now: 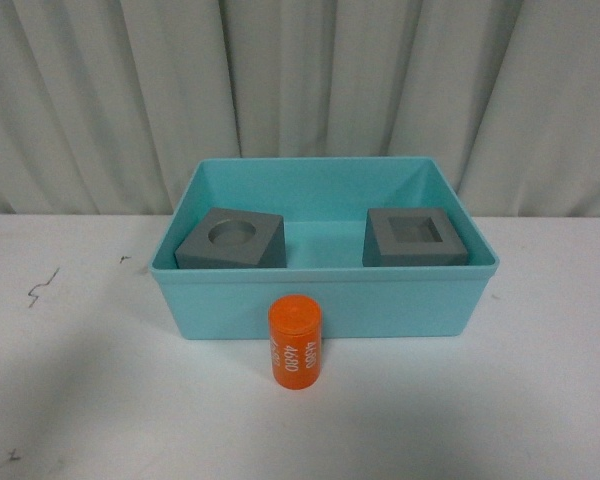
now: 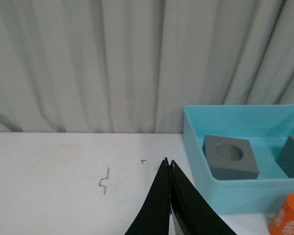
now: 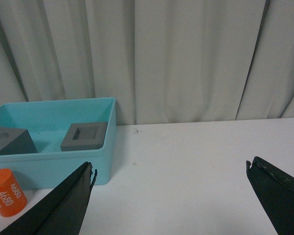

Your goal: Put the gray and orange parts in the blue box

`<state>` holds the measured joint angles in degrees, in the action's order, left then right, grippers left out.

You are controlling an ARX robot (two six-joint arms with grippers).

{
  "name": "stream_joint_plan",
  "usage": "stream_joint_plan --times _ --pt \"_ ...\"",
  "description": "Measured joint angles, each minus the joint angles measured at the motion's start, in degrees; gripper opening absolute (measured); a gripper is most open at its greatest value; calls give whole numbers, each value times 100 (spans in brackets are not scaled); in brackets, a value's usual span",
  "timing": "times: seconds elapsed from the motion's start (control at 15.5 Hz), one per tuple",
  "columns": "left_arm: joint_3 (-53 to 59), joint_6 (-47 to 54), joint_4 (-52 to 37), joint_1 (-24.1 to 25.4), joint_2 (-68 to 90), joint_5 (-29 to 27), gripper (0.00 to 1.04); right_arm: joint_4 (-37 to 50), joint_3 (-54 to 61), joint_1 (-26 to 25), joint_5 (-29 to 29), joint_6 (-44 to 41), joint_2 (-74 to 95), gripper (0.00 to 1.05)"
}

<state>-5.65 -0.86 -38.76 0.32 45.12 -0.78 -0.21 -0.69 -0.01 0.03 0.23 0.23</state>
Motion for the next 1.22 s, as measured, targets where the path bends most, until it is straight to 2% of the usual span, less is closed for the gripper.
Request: stream_joint_plan --times 0.19,0.32,0.64,1.22 --pt "234 0 476 -48 -721 79 2 2 0 0 0 0 0 98" --pt "472 0 345 -48 -918 76 2 2 0 0 2 0 0 98" --pt "507 2 1539 -48 -2135 76 2 2 0 0 0 0 0 98" --pt "507 2 2752 -48 -3399 76 2 2 0 0 0 0 0 98"
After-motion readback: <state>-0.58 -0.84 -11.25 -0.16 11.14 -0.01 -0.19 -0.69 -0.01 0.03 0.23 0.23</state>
